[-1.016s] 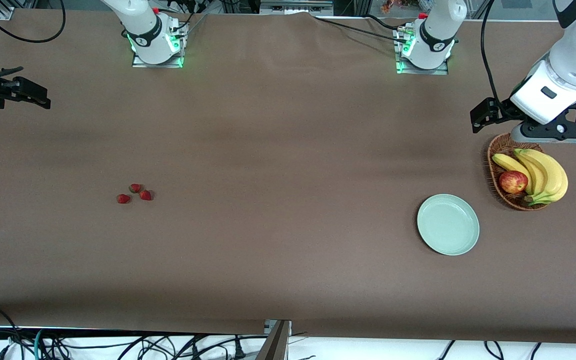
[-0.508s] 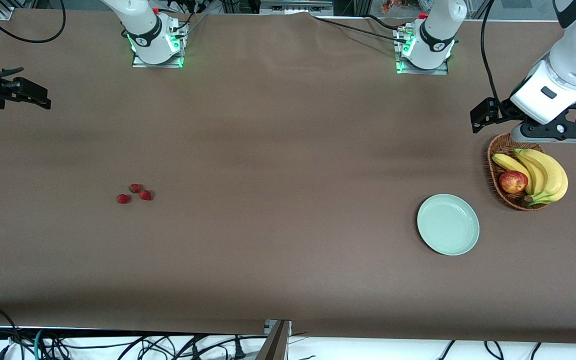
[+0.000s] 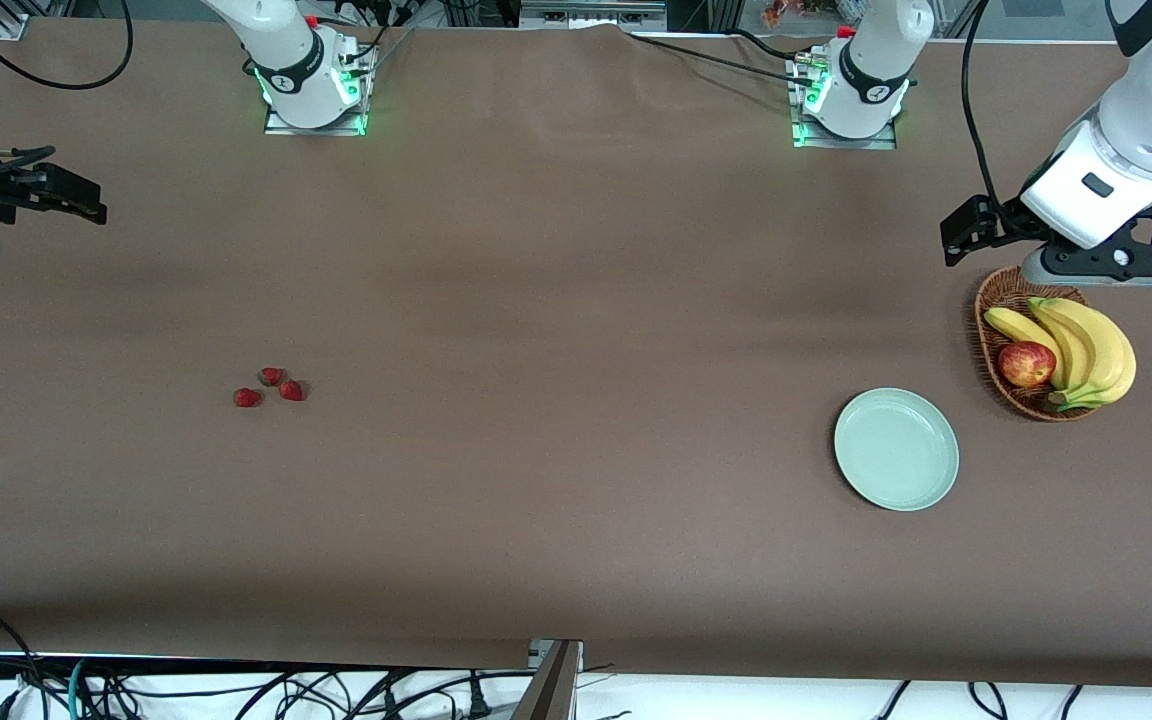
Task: Collect all strawberries into plate
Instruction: 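Reach the right gripper toward the three red strawberries, then lower the right gripper and grasp one strawberry, then carry the strawberry to the table middle and open the right gripper, then move the left gripper to the strawberry while the right gripper returns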
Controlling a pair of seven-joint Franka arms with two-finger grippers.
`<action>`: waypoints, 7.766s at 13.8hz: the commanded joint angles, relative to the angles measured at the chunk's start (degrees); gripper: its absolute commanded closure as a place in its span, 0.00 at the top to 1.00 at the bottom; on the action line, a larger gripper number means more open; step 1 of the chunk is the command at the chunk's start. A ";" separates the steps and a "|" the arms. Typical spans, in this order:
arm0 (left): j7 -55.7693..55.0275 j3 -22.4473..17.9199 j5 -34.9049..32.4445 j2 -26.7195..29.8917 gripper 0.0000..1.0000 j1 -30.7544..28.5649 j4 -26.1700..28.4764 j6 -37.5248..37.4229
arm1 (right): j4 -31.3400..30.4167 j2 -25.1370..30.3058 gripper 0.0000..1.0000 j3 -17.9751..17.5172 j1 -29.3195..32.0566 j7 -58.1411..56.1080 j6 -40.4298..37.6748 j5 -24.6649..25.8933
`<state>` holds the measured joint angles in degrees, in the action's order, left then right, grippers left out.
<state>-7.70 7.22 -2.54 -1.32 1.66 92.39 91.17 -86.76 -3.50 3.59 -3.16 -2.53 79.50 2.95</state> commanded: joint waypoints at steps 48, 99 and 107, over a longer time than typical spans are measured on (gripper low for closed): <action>0.41 0.07 0.96 -0.44 1.00 -0.35 -1.51 -3.54 | -30.22 -25.76 0.74 -2.45 -2.65 -4.77 65.69 -3.48; -12.11 0.16 7.11 -16.85 1.00 11.06 -1.25 4.86 | 14.63 -38.43 1.00 7.72 -24.36 12.59 20.34 -3.65; -32.89 0.07 6.32 -31.63 1.00 21.18 -0.37 24.65 | 2.06 -34.74 1.00 9.85 -16.01 0.94 23.41 -3.92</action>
<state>-37.55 7.93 3.76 -30.65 21.74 92.89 112.72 -78.51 -41.99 13.99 -19.29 -0.97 100.76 -0.23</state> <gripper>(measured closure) 0.000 0.000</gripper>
